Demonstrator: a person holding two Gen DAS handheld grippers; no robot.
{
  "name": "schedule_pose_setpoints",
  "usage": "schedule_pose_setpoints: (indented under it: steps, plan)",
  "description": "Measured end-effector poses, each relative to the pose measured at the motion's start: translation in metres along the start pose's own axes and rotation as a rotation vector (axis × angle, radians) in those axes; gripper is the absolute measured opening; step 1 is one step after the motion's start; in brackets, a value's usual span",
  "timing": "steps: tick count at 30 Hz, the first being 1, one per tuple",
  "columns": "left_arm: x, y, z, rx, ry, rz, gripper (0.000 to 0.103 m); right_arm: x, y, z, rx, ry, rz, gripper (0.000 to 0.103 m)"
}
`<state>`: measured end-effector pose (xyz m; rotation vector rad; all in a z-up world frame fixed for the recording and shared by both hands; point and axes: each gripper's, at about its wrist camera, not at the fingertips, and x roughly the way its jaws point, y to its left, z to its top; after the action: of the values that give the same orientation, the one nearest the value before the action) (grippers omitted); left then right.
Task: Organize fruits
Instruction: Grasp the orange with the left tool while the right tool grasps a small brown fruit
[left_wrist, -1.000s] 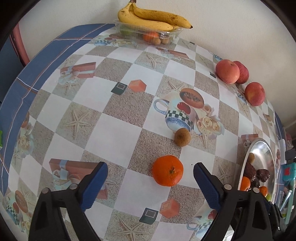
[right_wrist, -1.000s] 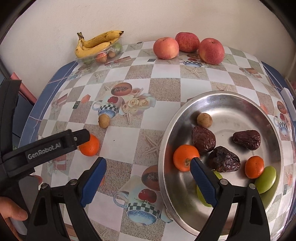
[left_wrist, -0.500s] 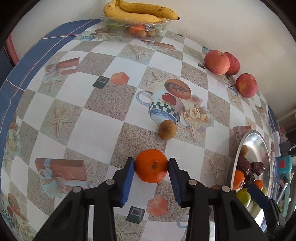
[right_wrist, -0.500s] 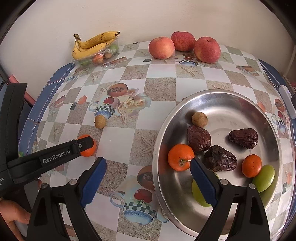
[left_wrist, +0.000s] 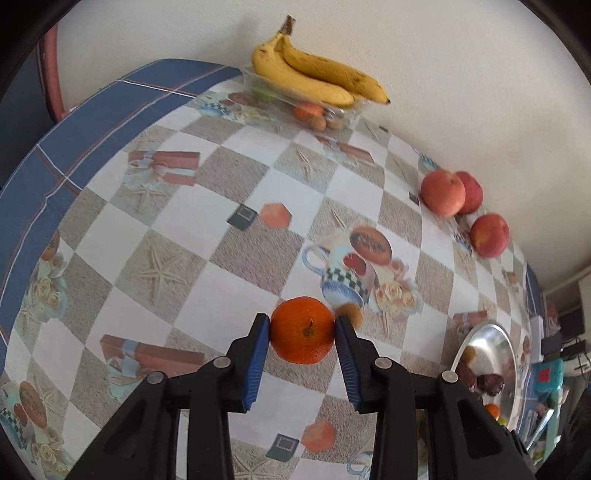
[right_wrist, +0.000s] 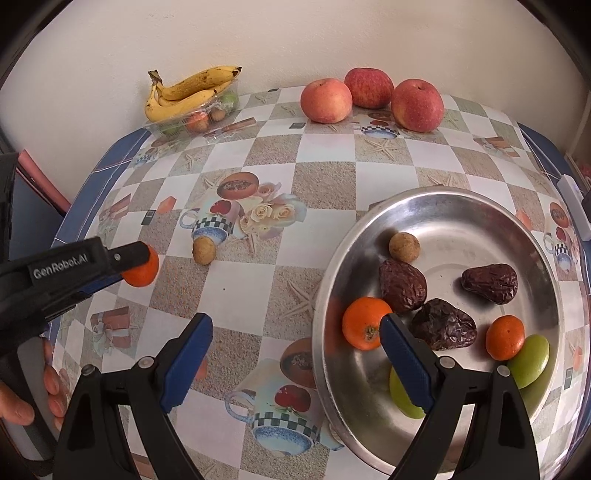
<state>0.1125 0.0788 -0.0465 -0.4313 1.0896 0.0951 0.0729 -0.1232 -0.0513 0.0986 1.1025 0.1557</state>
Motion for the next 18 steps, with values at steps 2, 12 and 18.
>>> schedule_pose_setpoints:
  steps: [2, 12, 18]
  plan:
    - [-0.002, 0.004, 0.003, -0.010, -0.017, 0.006, 0.039, 0.000, 0.003, 0.003, 0.001, -0.006, 0.015, 0.092]
    - [0.005, 0.021, 0.015, -0.078, -0.025, -0.003, 0.039, 0.009, 0.027, 0.026, -0.025, -0.021, 0.060, 0.076]
    - [0.011, 0.037, 0.020, -0.130, -0.029, -0.003, 0.039, 0.029, 0.048, 0.042, -0.037, 0.007, 0.102, 0.059]
